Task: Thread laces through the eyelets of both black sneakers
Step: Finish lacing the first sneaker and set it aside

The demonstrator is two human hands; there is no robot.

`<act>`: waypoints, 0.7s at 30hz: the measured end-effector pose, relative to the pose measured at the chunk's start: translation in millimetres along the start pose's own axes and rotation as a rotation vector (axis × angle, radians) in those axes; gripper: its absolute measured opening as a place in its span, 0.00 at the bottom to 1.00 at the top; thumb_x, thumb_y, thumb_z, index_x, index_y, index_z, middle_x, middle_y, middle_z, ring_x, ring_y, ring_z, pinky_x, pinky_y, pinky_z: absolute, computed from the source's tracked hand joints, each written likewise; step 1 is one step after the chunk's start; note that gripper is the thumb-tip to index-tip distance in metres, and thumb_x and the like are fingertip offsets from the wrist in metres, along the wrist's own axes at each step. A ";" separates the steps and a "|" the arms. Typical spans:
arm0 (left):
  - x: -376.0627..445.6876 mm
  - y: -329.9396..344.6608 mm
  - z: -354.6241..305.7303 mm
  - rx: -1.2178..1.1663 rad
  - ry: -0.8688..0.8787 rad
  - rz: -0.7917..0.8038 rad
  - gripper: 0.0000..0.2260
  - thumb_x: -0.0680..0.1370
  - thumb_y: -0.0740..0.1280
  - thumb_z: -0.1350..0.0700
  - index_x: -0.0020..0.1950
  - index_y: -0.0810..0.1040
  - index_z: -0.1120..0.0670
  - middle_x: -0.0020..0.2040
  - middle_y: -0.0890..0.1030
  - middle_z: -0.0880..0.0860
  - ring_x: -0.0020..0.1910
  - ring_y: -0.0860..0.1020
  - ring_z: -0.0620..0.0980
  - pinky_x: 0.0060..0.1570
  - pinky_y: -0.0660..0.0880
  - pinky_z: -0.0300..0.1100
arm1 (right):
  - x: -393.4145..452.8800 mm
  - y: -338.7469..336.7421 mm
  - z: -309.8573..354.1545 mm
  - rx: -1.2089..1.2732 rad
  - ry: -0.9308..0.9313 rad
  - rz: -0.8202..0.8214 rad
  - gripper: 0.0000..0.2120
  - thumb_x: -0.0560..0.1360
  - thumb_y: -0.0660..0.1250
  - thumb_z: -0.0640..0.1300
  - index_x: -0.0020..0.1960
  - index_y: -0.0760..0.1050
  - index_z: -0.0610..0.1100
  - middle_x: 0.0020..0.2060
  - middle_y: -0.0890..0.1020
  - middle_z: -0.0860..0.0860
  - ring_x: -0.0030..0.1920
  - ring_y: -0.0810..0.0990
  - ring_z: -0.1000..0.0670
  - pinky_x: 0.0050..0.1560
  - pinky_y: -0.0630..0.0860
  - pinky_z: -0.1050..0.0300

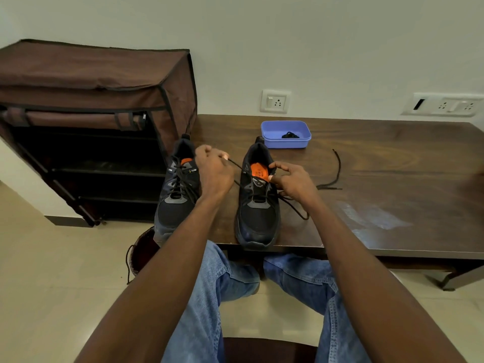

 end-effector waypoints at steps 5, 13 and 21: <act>-4.5 1.7 -6.9 0.110 0.099 0.026 0.14 0.77 0.66 0.64 0.62 0.78 0.57 0.71 0.66 0.58 0.72 0.63 0.56 0.72 0.64 0.49 | 1.3 0.6 -0.7 -0.012 -0.001 -0.006 0.16 0.76 0.71 0.44 0.61 0.79 0.56 0.49 0.84 0.49 0.46 0.85 0.49 0.46 0.83 0.52; -28.5 47.0 -27.5 0.309 0.369 0.543 0.10 0.79 0.69 0.52 0.58 0.84 0.51 0.78 0.61 0.54 0.76 0.53 0.56 0.75 0.55 0.55 | 0.3 0.9 -1.5 -0.030 -0.024 -0.019 0.14 0.73 0.72 0.46 0.57 0.80 0.58 0.45 0.85 0.49 0.46 0.85 0.45 0.50 0.83 0.41; -8.2 12.1 -20.6 -0.042 0.146 0.050 0.05 0.78 0.67 0.63 0.51 0.82 0.61 0.67 0.72 0.56 0.64 0.72 0.49 0.63 0.71 0.39 | 0.3 -0.7 -1.9 -0.005 -0.017 -0.012 0.15 0.76 0.71 0.43 0.61 0.80 0.55 0.49 0.84 0.48 0.44 0.84 0.51 0.45 0.82 0.53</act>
Point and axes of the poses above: each hand's wrist, its own x-axis towards the middle knuckle, its own y-axis out of the palm, z = x × y, the point moved 5 cm from there along x, towards the middle knuckle
